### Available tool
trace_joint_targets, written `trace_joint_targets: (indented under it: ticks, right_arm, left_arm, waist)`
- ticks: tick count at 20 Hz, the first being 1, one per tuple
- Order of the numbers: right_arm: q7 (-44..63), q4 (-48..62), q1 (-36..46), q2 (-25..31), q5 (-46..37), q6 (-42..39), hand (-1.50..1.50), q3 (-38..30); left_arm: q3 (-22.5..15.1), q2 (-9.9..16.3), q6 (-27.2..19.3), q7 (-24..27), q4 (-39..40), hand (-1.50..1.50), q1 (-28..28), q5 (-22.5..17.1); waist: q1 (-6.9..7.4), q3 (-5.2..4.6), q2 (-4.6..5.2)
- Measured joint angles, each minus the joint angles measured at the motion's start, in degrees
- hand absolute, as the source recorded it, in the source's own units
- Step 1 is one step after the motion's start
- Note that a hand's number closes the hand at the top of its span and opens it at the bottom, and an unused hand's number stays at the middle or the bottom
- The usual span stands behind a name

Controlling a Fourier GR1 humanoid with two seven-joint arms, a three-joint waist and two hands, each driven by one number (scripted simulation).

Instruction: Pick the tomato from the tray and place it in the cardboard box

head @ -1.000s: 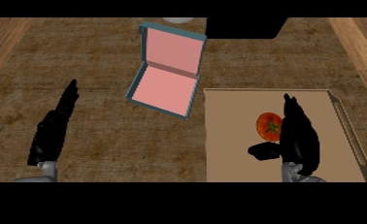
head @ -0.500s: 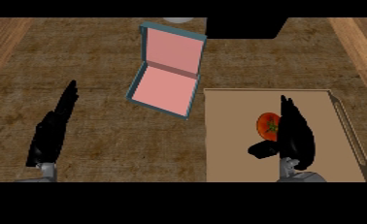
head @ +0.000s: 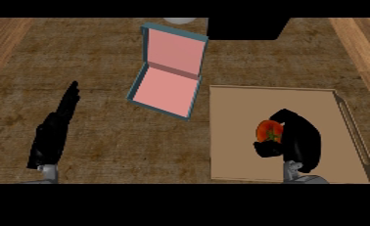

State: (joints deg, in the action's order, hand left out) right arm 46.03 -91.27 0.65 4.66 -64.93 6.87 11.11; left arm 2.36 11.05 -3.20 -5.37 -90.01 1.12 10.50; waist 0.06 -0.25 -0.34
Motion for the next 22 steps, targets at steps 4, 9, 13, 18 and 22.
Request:
trace_joint_targets:
  ticks: [4, 9, 13, 18, 22]
  right_arm:
    - [0.2, 0.0, 0.2, 0.6, -4.3, 2.3, 1.5, 0.7]
    - [-10.0, 3.8, 7.6, 6.2, -1.6, -2.6, 1.5, 1.8]
    - [-24.6, 7.4, 13.4, 12.6, 2.6, -8.7, 1.5, 4.8]
    - [-43.5, 15.1, 23.2, 20.3, 9.6, -12.7, 1.5, 2.4]
    - [-56.1, 23.4, 32.1, 23.4, 16.3, -15.5, 1.5, -2.3]
  left_arm:
    - [1.1, 0.8, 1.6, 0.5, -0.8, 0.0, 1.1, -1.0]
    - [0.5, 0.2, 1.5, 0.0, 0.8, 0.0, -1.8, -0.3]
    - [-0.9, -0.4, 1.8, 0.4, 0.9, 0.0, -2.8, 0.2]
    - [-1.3, -0.5, 1.9, 0.8, 1.4, 0.0, -3.2, 0.5]
    - [-1.0, -0.5, 1.8, 0.4, 1.6, 0.0, -3.6, 0.5]
  waist:
    - [0.05, 0.12, 0.11]
    - [1.55, 0.28, 0.79]
    - [4.33, 0.38, 1.71]
    - [4.51, 0.42, 1.72]
    - [3.91, 0.4, 1.52]
